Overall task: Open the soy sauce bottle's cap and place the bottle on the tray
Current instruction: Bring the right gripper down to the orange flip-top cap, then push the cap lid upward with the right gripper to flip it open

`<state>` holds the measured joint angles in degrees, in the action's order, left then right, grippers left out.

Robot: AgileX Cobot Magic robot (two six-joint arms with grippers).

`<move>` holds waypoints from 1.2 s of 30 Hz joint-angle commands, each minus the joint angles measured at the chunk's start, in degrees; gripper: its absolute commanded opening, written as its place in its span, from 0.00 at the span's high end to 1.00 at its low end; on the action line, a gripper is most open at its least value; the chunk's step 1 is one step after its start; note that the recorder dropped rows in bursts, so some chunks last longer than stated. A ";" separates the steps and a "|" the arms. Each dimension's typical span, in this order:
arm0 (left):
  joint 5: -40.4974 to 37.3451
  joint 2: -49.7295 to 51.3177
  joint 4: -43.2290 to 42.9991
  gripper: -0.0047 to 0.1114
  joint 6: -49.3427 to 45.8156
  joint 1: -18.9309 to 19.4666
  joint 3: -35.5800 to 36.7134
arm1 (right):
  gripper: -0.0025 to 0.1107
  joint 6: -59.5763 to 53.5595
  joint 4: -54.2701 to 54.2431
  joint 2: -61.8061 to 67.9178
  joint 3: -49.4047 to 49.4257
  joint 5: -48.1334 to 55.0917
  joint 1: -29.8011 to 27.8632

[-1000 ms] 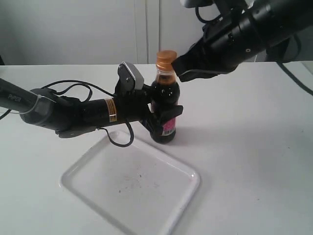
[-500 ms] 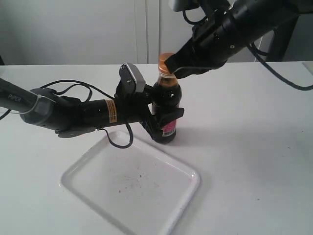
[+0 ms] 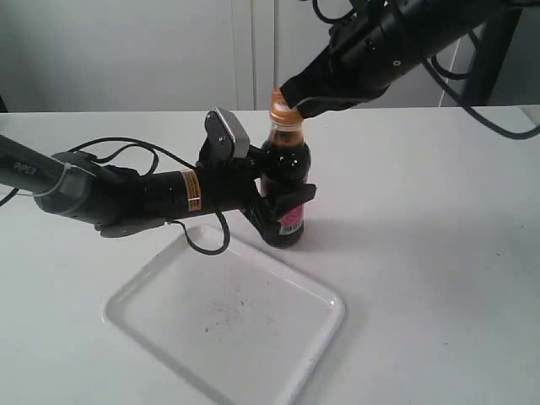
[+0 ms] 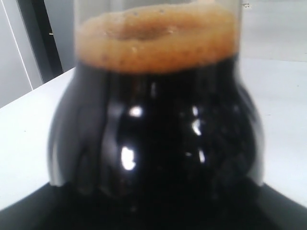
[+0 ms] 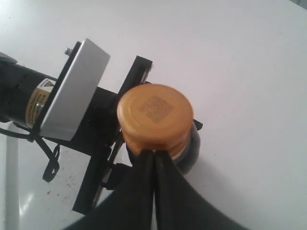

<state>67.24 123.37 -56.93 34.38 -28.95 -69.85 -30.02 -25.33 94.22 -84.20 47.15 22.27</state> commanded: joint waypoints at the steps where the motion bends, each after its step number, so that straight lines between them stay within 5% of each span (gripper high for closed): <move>1: 0.41 -0.38 -2.72 0.96 -0.81 -0.33 -0.19 | 0.98 0.45 0.10 -0.16 -0.40 -4.91 0.03; 16: 0.41 -0.38 -3.63 0.96 -1.42 -0.33 -0.19 | 0.98 1.69 1.29 1.48 -0.66 -17.68 -0.09; 29: 0.41 -0.38 -2.27 0.96 -1.40 -0.33 -0.19 | 0.98 10.89 21.44 -0.37 -2.73 -5.26 -0.50; 36: 0.41 -1.52 -2.03 0.96 -0.10 -0.33 -0.19 | 0.98 12.05 21.54 -0.46 -2.73 2.90 -7.56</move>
<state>67.42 123.27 -58.40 33.30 -28.95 -69.97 -18.96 -4.62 94.29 -86.67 47.76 17.50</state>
